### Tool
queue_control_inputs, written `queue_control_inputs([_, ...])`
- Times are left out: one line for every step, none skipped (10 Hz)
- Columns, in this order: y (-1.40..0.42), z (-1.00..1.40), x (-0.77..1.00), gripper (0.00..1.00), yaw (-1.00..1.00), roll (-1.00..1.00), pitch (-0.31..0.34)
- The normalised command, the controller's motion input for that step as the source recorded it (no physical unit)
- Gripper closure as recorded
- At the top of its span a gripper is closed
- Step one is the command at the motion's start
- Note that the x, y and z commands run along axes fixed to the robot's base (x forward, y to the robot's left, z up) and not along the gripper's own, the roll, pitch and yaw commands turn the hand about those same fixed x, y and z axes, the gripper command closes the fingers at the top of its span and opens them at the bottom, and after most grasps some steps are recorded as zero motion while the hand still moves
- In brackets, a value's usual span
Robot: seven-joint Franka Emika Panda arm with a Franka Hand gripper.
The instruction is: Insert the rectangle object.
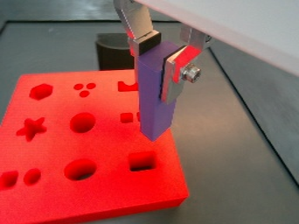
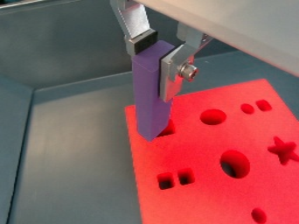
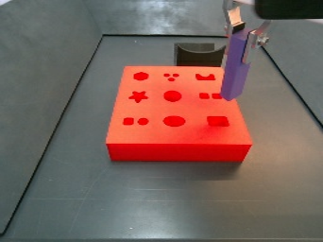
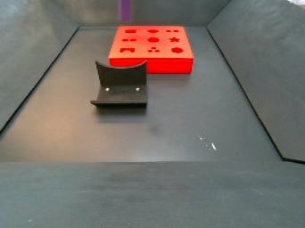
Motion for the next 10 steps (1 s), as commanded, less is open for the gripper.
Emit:
queue_control_inputs([-0.23, 0.00, 0.04, 1.00, -0.62, 0.00, 0.187])
queue_control_inputs([-0.37, -0.03, 0.00, 1.00, -0.55, 0.06, 0.231])
queue_control_inputs([-0.35, -0.07, 0.00, 1.00, -0.46, 0.19, 0.314])
queue_control_inputs([-0.26, -0.06, -0.03, 1.00, -0.44, 0.26, 0.390])
queue_control_inputs([-0.10, 0.00, -0.14, 1.00, -0.49, 0.33, 0.411])
queue_control_inputs([-0.02, 0.03, -0.19, 1.00, -0.52, 0.34, 0.414])
queue_control_inputs([0.00, 0.05, -0.19, 1.00, -0.53, 0.32, 0.421])
queue_control_inputs([0.00, 0.00, -0.12, 1.00, -0.64, 0.20, 0.391])
queue_control_inputs([-0.05, 0.00, 0.00, 1.00, -0.88, 0.00, 0.103])
queue_control_inputs([-0.03, 0.00, 0.12, 1.00, -0.93, -0.16, 0.016])
